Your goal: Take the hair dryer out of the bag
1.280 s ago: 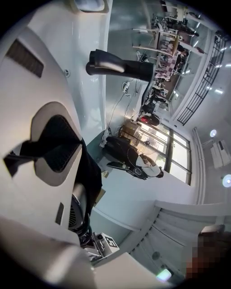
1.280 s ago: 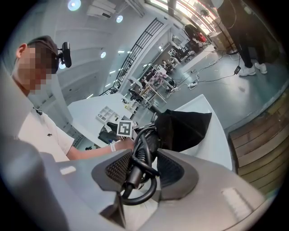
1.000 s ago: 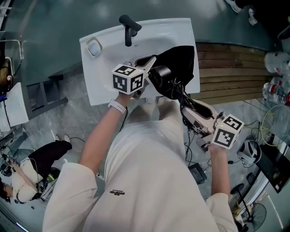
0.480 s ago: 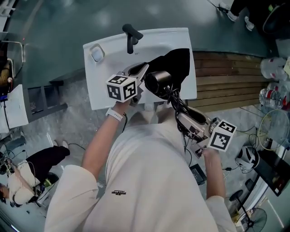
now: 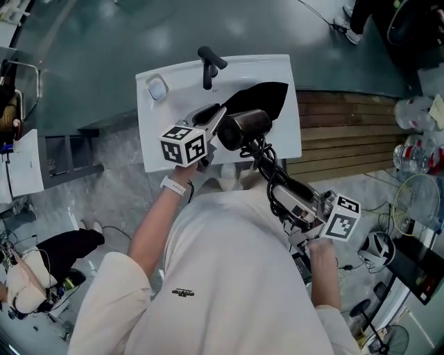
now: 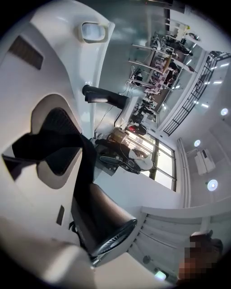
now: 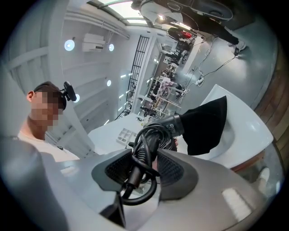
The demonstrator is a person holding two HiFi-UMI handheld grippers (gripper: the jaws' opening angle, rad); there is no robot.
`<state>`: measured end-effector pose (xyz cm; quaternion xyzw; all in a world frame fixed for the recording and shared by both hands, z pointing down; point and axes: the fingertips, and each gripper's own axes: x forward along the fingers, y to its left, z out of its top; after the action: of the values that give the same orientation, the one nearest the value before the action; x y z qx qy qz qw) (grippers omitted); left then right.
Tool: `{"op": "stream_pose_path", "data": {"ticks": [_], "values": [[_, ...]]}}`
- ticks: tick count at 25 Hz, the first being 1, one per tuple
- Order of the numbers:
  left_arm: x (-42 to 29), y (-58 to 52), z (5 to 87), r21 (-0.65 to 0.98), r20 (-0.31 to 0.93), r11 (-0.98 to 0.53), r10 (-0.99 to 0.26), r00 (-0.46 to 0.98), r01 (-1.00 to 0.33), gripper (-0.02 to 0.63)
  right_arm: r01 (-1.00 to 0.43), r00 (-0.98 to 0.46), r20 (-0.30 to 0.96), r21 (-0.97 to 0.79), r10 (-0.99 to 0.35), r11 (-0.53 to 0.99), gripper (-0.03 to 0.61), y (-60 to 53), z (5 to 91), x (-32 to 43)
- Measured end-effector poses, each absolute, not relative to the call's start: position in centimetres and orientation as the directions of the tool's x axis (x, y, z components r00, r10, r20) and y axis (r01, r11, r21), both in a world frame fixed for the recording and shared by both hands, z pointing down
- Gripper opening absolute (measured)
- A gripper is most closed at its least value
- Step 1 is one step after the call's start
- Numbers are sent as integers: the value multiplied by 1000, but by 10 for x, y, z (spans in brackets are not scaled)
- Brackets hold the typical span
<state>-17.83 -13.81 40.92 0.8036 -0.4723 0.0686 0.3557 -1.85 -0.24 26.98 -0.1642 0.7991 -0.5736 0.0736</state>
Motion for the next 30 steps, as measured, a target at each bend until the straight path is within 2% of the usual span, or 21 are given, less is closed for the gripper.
{"op": "stream_pose_path", "data": {"ticks": [6, 20, 27, 30], "values": [[-183, -126, 374, 458, 407, -354, -732, 546, -816, 114, -185, -913, 41, -928, -405, 324, 189, -13, 252, -21], [-188, -82, 278, 362, 342, -366, -804, 487, -857, 112, -290, -810, -11, -862, -586, 417, 189, -43, 217, 3], [-189, -57, 246, 364, 346, -345, -812, 470, -865, 32, -335, -757, -40, -833, -652, 440, 189, -47, 202, 16], [-185, -47, 236, 331, 358, -354, -810, 464, -875, 18, -370, -730, -45, -812, -682, 451, 189, -49, 198, 26]]}}
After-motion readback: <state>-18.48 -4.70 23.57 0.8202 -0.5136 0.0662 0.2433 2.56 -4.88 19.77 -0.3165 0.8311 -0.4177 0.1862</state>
